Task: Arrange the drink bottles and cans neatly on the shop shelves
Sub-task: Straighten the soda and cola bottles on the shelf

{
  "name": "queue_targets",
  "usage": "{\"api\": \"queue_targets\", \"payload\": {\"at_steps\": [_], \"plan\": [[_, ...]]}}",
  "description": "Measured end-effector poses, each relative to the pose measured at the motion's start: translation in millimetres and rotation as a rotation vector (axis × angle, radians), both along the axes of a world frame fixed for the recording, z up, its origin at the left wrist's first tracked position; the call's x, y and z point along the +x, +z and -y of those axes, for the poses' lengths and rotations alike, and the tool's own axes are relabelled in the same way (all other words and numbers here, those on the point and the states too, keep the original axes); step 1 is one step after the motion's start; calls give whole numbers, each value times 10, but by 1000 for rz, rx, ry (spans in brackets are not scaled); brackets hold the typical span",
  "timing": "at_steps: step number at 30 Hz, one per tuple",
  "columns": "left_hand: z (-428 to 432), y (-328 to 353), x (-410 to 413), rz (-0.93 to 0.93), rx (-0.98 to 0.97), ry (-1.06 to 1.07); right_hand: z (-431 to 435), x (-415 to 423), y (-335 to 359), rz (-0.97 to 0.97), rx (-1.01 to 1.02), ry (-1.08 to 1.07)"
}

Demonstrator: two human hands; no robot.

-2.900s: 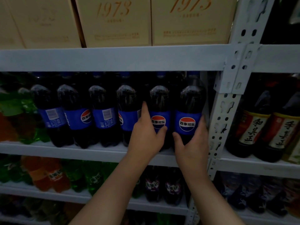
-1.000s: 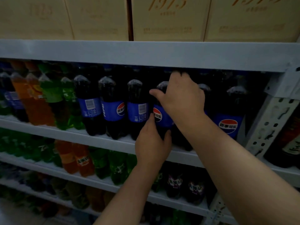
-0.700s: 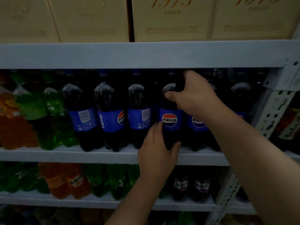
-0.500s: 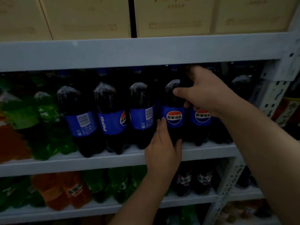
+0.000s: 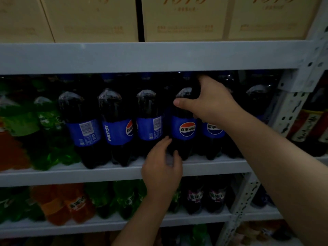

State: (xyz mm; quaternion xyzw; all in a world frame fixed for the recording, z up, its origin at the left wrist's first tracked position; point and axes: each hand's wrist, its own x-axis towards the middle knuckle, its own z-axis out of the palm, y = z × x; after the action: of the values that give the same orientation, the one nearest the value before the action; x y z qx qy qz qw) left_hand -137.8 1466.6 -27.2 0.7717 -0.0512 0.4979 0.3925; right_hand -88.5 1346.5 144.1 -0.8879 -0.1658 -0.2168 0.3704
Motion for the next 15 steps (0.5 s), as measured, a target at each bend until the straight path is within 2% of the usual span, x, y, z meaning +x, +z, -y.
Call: {"api": "queue_targets", "payload": {"at_steps": [2, 4, 7, 9, 11, 15], "plan": [[-151, 65, -32, 37, -30, 114, 14, -12, -19, 24, -17, -34], [-253, 141, -32, 9, -67, 200, 13, -57, -88, 127, -31, -111], [-237, 246, 9, -100, -21, 280, -81, -257, -316, 464, 33, -179], [-172, 302, 40, -165, 64, 297, -155, -380, -469, 611, 75, -113], [-144, 352, 87, -196, 96, 316, -241, -411, -572, 551, 48, 15], [-192, 434, 139, -147, 102, 377, -494, -320, -470, 268, 45, 146]]}}
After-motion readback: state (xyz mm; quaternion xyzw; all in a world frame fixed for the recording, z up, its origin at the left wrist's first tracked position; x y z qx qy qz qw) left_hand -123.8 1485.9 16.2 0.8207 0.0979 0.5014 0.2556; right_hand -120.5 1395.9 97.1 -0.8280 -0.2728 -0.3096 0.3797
